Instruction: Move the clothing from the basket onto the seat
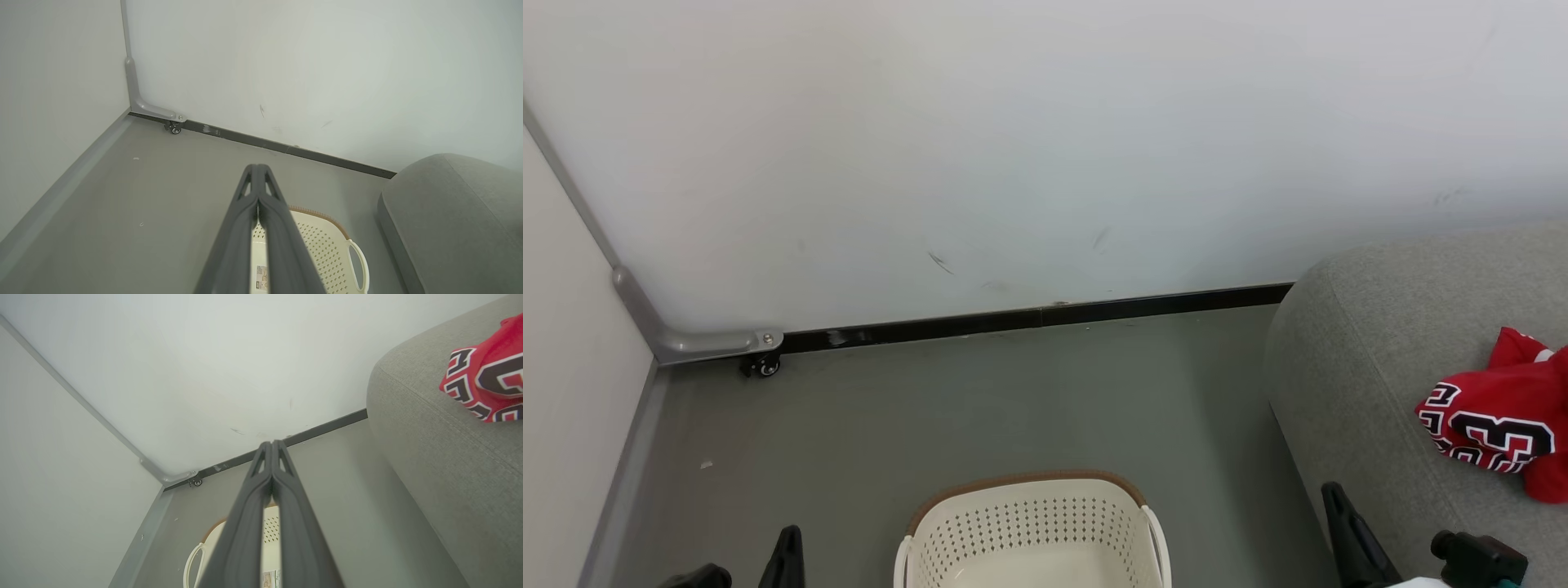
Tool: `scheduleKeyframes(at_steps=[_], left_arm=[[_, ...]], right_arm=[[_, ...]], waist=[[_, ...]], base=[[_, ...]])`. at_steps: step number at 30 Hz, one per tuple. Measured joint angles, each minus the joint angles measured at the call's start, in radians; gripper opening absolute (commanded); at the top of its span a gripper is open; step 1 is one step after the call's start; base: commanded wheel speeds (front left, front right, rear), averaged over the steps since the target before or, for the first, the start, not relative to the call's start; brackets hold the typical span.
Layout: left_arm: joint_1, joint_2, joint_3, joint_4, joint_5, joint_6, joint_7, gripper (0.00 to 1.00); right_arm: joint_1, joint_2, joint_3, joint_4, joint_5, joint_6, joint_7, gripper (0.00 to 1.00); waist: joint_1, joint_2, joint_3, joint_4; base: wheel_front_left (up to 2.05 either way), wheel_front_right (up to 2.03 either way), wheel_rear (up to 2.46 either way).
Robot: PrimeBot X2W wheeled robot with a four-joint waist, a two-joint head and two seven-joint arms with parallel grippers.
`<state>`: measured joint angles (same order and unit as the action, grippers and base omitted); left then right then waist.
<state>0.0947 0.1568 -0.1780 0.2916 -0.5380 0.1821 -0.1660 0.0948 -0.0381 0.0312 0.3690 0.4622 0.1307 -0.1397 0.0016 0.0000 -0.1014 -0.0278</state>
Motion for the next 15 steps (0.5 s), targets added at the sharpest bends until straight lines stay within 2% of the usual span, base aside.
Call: scheduleKeyframes(at_steps=[15], left_arm=[[-0.022,-0.019,0.052,-0.002,-0.196,-0.061,0.056,0.0]], right_arm=[[-0.029,0.0,-0.034,-0.021,0.207,0.0,0.048,0.0]], waist=[[0.0127,0.0,0.016,0.007]], base=[[0.0,0.0,0.0]])
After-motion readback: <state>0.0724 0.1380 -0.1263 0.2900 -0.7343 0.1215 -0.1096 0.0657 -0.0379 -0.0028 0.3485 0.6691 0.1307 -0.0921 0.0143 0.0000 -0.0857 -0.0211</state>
